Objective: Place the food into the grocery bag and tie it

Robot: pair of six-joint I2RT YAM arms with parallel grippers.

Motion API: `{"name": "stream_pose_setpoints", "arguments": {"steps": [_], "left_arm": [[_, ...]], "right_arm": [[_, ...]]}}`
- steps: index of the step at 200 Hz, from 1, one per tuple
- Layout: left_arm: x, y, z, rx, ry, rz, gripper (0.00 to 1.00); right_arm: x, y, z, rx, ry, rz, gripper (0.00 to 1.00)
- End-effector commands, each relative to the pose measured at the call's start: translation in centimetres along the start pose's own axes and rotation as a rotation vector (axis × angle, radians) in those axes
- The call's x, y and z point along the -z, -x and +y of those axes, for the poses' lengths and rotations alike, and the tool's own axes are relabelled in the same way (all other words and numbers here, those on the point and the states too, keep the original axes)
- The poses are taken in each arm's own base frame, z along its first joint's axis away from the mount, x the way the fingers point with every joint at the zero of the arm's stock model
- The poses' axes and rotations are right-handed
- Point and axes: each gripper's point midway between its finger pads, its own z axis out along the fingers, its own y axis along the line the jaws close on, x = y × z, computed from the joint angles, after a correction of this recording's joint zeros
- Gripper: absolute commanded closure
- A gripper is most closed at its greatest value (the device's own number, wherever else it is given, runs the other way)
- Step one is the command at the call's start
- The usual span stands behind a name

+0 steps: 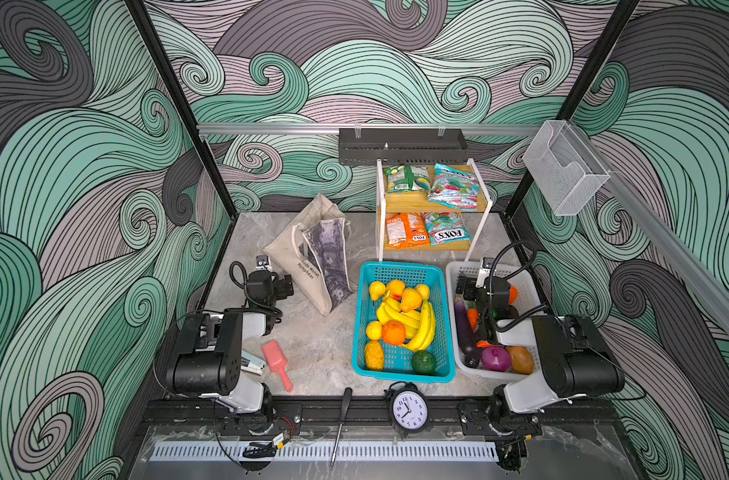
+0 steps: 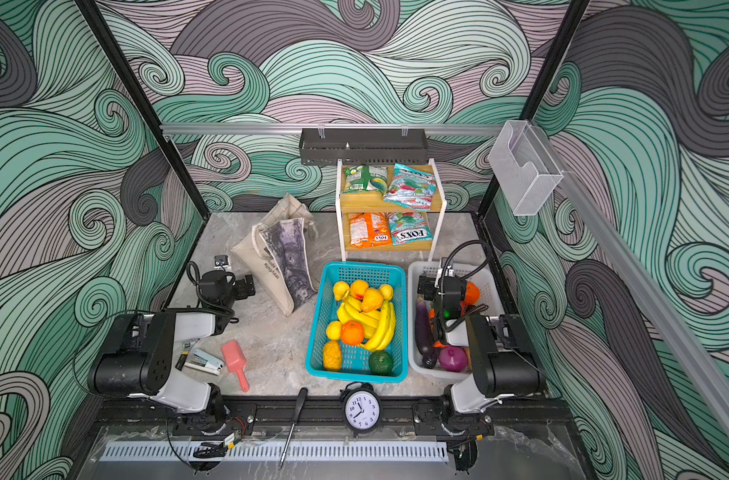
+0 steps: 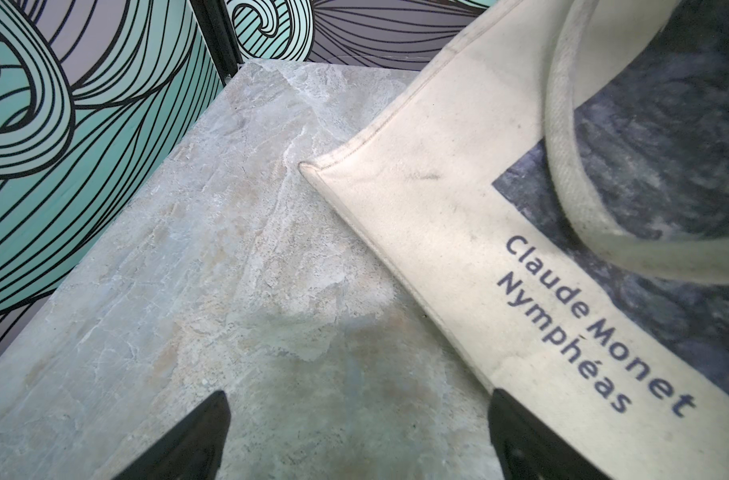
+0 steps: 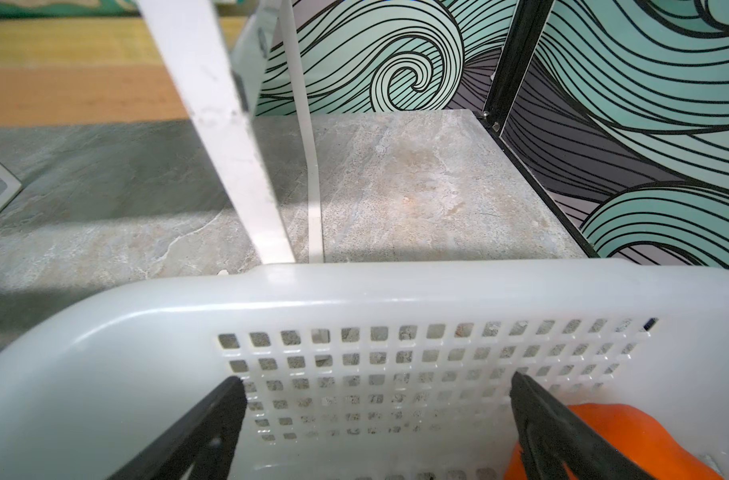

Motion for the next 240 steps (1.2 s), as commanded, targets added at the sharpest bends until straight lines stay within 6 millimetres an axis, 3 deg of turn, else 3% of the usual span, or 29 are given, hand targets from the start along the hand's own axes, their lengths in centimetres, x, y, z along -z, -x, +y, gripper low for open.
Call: {"name": "stream_pose_setpoints", "arguments": {"steps": [1,62,82,119,137,151,170,191,220,240], "left_arm": [[0.0,1.1,-0.2,0.006,-0.006,-0.031,0.02],[0.0,1.2,-0.2,0.006,-0.007,-0.035,0.01],[0.4,1.5,0.0,0.014,0.002,-0.051,0.01],[3.7,4.6,1.9,0.078,0.089,-0.070,0.01],[5.6,5.9,2.6,0.174,0.116,-0.089,0.01],[7.4,7.0,3.4,0.322,0.139,-0.116,0.01],[9.8,8.1,4.0,0.575,0.147,-0.107,0.01],[11.7,12.3,0.1,0.594,-0.103,-0.111,0.02],[14.3,16.5,-2.4,0.638,-0.242,-0.029,0.01],[14.7,18.9,-4.7,0.628,-0.353,-0.006,0.01]], "right_arm": [[-0.1,0.8,0.2,0.002,0.007,-0.022,0.01],[0.0,0.8,0.2,0.003,0.006,-0.024,0.01],[0.7,1.6,0.0,-0.003,-0.001,-0.066,0.01],[3.4,3.4,-0.2,-0.045,0.002,-0.030,0.01],[5.2,5.3,-0.5,-0.203,0.011,-0.019,0.01],[6.9,5.5,-2.1,-0.408,-0.053,0.031,0.01],[8.9,8.2,0.3,-0.466,0.130,-0.021,0.01],[10.7,11.3,2.5,-0.474,0.285,-0.034,0.01],[13.7,15.5,5.9,-0.414,0.505,-0.069,0.01],[15.7,17.5,8.9,-0.325,0.623,-0.076,0.01]]}}
